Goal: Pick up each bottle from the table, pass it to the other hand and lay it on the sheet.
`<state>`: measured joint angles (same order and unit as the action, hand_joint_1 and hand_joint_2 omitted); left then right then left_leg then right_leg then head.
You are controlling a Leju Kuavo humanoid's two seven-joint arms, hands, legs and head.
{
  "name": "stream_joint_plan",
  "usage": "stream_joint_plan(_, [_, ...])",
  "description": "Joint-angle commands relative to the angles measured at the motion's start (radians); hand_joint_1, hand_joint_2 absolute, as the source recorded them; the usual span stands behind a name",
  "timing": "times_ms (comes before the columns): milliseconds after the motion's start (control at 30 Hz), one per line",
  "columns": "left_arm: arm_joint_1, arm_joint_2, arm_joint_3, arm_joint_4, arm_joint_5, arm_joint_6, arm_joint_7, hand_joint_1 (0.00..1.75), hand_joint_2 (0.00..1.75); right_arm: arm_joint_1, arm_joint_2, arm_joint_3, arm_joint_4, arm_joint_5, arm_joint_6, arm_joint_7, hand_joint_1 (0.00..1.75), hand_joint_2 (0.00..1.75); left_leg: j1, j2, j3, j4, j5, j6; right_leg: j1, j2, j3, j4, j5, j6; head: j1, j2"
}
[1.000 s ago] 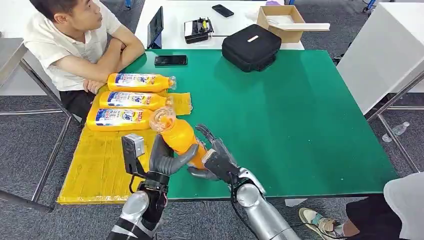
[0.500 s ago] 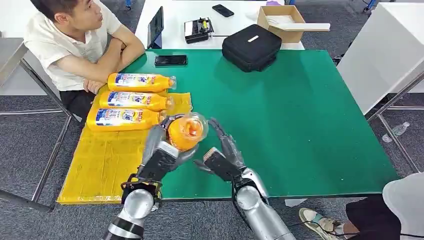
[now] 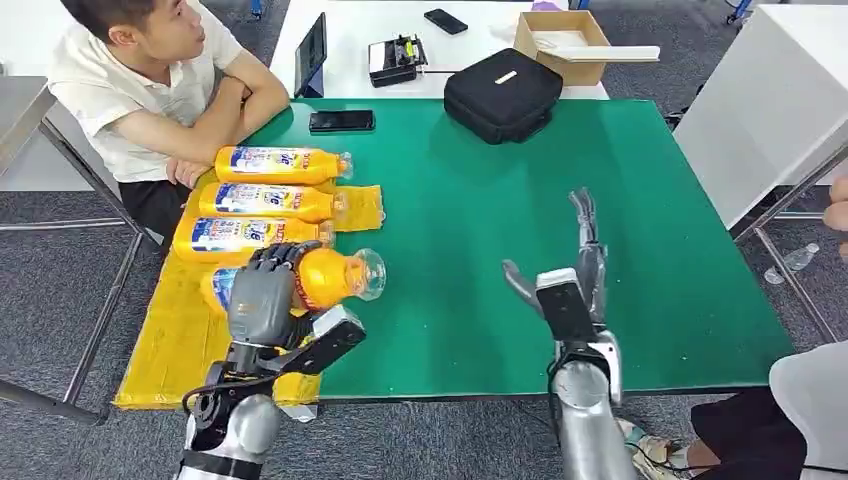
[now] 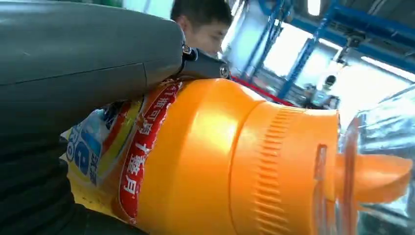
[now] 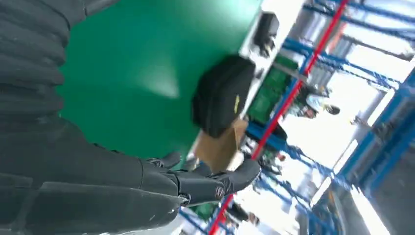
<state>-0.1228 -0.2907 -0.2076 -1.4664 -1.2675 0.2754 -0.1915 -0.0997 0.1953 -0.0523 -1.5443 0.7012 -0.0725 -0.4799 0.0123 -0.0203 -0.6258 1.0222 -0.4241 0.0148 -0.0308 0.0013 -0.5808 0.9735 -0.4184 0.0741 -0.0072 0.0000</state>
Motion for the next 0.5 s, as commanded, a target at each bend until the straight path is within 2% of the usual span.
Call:
stream_joint_plan(33, [-0.11, 0.102, 0.083, 0.36, -0.157, 0.049, 0.04, 1.75, 1.75, -0.034, -0.001, -0.084, 0.046, -0.028, 0.022, -0.041, 0.0, 1.75, 0.0, 0.002, 0.007, -0.004, 0.0, -0.001, 0.001, 0.0, 0.006, -0.003, 0.0, -0.005, 0.0, 0.0])
stream_joint_plan(433, [-0.156, 0.105, 0.076, 0.533, -0.22, 0.034, 0.076, 1.75, 1.75, -0.055, -0.025, -0.056, 0.109, -0.052, 0.036, -0.06, 0.0, 1.75, 0.0, 0.002, 0.005, -0.002, 0.0, 0.0, 0.001, 0.0, 0.005, -0.001, 0.0, -0.004, 0.0, 0.0])
stream_joint_plan(467, [-0.167, 0.107, 0.069, 0.559, -0.228, 0.025, 0.074, 1.68, 1.75, -0.058, -0.03, -0.05, 0.123, -0.054, 0.039, -0.066, 0.0, 1.75, 0.0, 0.002, 0.006, -0.002, -0.001, 0.0, 0.001, 0.001, 0.006, -0.001, -0.001, -0.005, 0.0, 0.0])
stream_joint_plan(500, [-0.174, 0.104, 0.072, 0.581, -0.225, 0.02, 0.078, 0.59, 1.75, -0.061, -0.033, -0.044, 0.137, -0.054, 0.042, -0.068, 0.0, 1.75, 0.0, 0.002, 0.004, -0.002, 0.0, 0.0, 0.001, 0.001, 0.005, -0.001, 0.0, -0.004, 0.0, 0.0])
